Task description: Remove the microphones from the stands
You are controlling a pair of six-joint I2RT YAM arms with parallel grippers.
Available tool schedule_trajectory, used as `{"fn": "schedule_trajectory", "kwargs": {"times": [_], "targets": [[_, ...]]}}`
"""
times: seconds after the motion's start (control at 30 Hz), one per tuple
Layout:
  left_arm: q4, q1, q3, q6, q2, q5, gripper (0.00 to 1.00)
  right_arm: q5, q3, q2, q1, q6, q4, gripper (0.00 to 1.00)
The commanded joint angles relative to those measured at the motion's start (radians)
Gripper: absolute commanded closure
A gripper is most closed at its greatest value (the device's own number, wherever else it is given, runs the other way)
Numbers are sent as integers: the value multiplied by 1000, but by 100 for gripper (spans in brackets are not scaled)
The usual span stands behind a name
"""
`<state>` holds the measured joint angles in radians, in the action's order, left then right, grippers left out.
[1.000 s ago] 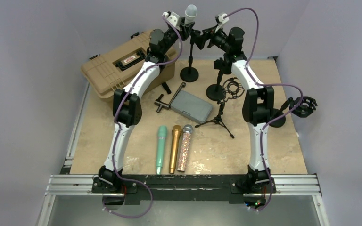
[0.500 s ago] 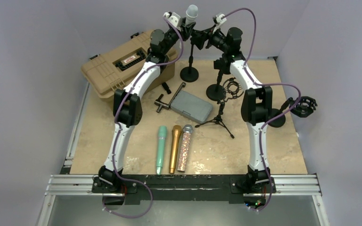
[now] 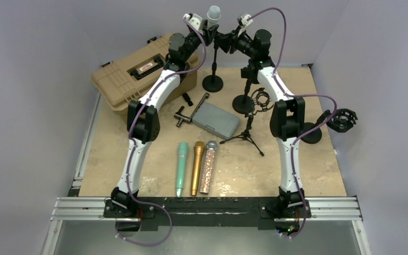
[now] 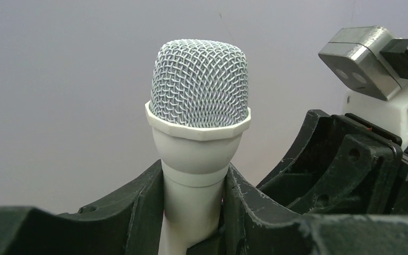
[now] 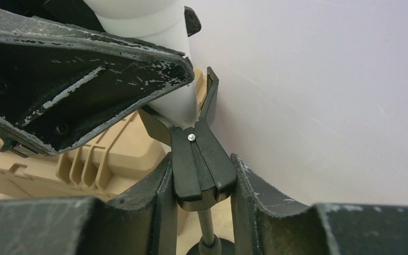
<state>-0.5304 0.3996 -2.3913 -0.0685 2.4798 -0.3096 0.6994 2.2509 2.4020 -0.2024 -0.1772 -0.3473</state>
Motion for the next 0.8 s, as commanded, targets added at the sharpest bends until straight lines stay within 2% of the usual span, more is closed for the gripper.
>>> {"fn": "schedule_trajectory", "kwargs": {"times": [0.0,0.2,0.33,0.5,0.77], "targets": [[8,19,-4,-45,-91,-33,100,-92,-13,-27,0,56,3,100],[74,16,-52,-32,-116,21,100,-115,-32,-46,1,100,47,100],[118,11,-45,32,-147,166,100,-100,-104,-95,8,107,14,100],[126,-18,-23,15,-159,337,100,-77,-177,-158,10,106,-23,100],[167,-24,-8,-10,-220,372,100,-153,-129,-160,11,134,73,100]]}}
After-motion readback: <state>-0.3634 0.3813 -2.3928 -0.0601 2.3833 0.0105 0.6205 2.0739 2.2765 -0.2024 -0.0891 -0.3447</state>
